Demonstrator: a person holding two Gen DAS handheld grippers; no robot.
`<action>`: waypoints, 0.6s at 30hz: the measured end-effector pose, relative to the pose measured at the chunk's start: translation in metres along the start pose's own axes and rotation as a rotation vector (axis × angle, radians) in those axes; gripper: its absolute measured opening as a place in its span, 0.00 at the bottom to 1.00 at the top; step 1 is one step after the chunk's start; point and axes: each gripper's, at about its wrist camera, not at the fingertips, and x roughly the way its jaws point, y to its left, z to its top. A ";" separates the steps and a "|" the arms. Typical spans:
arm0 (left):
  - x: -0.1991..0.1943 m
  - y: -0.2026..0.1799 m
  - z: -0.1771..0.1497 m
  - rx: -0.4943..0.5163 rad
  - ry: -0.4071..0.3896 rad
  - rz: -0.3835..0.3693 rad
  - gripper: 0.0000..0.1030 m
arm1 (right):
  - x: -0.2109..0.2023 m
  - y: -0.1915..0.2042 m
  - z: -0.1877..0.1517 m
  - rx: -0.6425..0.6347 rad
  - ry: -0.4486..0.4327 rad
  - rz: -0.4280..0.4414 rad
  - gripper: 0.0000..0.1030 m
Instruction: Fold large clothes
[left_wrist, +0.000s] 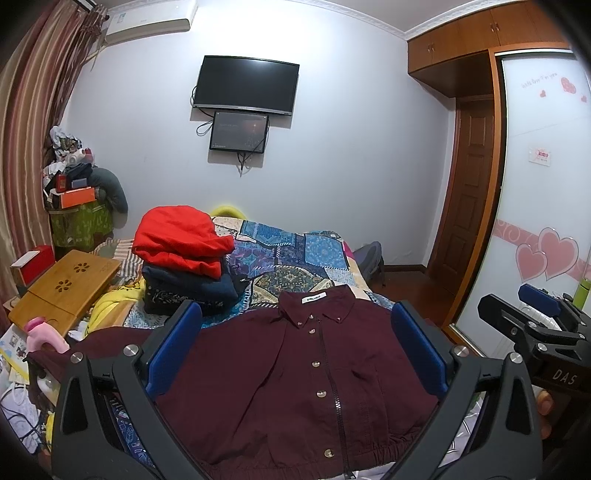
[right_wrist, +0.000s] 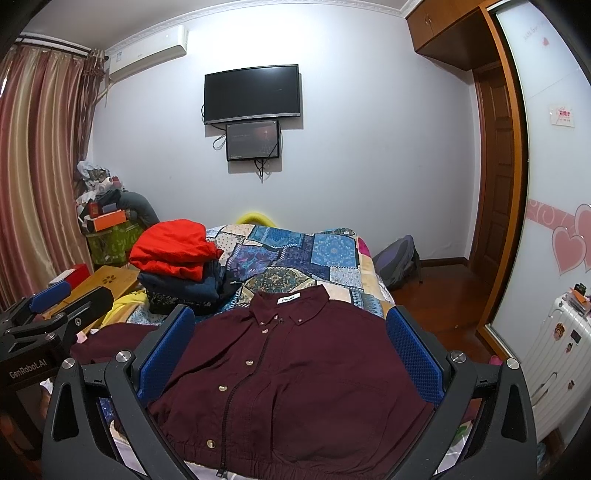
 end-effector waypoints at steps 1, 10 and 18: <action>0.000 0.000 0.000 0.001 0.001 0.000 1.00 | 0.001 -0.002 0.001 0.001 0.002 0.001 1.00; 0.004 0.003 -0.002 -0.009 0.010 0.002 1.00 | 0.004 -0.003 0.001 0.002 0.016 0.001 1.00; 0.013 0.011 -0.003 -0.028 0.025 0.018 1.00 | 0.011 -0.005 0.001 0.005 0.044 0.000 1.00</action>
